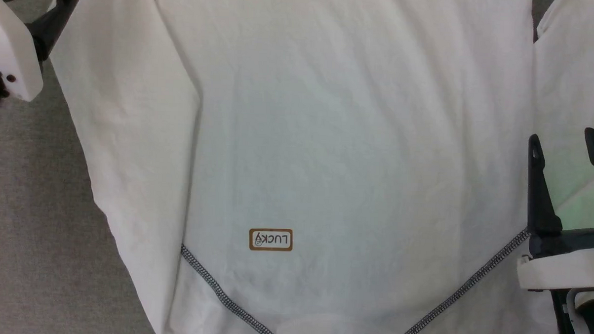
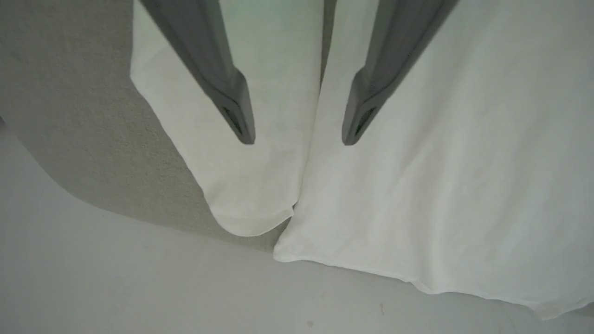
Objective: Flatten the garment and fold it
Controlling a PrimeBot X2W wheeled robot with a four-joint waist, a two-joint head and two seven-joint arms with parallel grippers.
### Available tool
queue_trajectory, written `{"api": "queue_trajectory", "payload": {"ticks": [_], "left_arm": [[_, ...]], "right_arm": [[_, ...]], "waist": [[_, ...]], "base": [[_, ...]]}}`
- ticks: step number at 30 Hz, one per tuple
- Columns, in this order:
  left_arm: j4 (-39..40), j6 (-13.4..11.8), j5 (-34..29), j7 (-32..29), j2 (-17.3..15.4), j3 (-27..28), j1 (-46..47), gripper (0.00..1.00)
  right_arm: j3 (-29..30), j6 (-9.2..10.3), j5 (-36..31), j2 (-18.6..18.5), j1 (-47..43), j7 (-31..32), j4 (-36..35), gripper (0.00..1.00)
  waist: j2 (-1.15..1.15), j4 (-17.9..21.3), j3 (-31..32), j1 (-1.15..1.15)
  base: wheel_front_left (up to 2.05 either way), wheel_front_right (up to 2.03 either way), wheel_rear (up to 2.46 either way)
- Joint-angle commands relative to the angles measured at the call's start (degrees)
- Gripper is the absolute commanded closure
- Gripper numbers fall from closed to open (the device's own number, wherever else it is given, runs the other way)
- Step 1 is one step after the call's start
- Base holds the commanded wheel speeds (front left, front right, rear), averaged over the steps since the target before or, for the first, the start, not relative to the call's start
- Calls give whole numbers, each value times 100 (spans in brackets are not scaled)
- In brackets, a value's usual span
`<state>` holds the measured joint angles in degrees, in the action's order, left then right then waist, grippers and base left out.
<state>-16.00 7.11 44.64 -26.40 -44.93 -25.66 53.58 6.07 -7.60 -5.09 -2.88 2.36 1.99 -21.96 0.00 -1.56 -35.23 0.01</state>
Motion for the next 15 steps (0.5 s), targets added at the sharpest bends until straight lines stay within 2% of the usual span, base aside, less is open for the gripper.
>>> {"api": "queue_trajectory", "payload": {"ticks": [1,10,11,12,13,15], "left_arm": [[-62,37,74,63,-69,-89,108,0],[-555,37,318,129,-224,-639,190,0],[-577,37,394,44,-215,-728,173,8],[-571,37,499,-47,-206,-816,157,65],[-548,37,627,-134,-201,-893,144,100],[-498,37,822,-234,-233,-1012,149,100]], "right_arm": [[35,11,-44,1,86,22,-57,0],[94,11,-66,1,134,89,-154,0],[102,11,-72,1,143,99,-161,0],[111,11,-78,1,151,108,-164,0],[118,11,-86,1,156,116,-166,0],[126,11,-103,1,170,138,-162,0]], "waist": [[0,42,-129,-1],[0,15,-309,-1],[0,4,-317,-1],[0,-10,-322,-1],[0,-25,-324,-1],[0,-50,-316,-1]], "base": [[0,0,0],[0,0,0],[0,0,0],[0,0,0],[0,0,0],[0,0,0]]}}
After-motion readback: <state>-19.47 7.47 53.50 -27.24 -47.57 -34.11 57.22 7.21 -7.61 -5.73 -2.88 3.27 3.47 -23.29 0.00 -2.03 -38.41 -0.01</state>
